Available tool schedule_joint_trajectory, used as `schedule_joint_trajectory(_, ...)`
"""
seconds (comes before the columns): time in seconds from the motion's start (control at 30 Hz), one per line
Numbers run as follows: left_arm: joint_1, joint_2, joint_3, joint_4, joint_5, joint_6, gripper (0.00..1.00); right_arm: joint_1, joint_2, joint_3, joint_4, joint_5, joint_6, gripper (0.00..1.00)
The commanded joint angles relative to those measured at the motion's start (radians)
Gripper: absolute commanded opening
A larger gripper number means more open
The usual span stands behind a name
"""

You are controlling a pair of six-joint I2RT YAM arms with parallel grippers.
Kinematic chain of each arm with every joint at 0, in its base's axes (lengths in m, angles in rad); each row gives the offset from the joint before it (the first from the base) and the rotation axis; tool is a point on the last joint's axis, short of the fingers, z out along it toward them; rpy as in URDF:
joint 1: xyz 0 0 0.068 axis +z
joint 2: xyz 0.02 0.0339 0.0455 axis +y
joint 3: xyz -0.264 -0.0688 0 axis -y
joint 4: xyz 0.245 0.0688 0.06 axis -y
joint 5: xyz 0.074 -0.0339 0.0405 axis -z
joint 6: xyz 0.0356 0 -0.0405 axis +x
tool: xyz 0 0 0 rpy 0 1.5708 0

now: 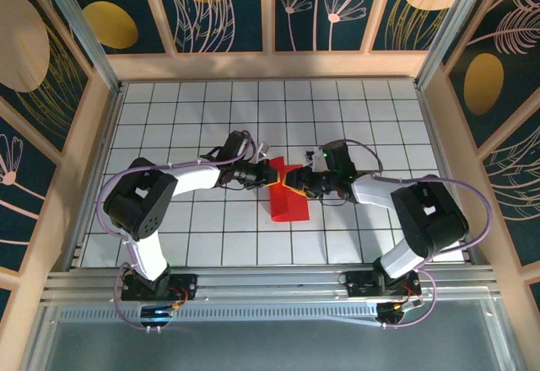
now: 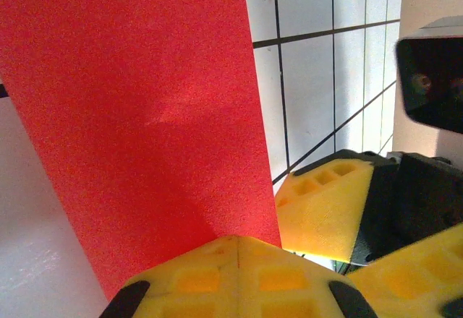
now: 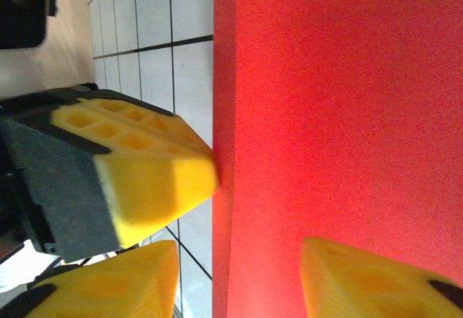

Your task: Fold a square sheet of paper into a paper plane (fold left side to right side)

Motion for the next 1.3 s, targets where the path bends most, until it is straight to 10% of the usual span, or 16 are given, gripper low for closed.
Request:
schedule_joint_trajectory(0.0, -0.009, 0.009, 0.015, -0.014, -0.003, 0.001, 0.00, 0.013, 0.029, 0.025, 0.043, -0.032, 0.008, 0.42)
schedule_joint_trajectory(0.27, -0.011, -0.001, 0.017, -0.009, -0.006, -0.002, 0.00, 0.014, 0.045, 0.022, 0.067, -0.034, 0.023, 0.00)
schedule_joint_trajectory(0.8, -0.012, -0.121, 0.034, -0.180, -0.242, 0.053, 0.43, -0.030, -0.014, 0.034, -0.198, 0.159, -0.038, 0.00)
schedule_joint_trajectory(1.27, -0.059, 0.049, 0.093, -0.155, -0.207, 0.034, 0.51, -0.030, -0.011, 0.041, -0.221, 0.187, -0.053, 0.00)
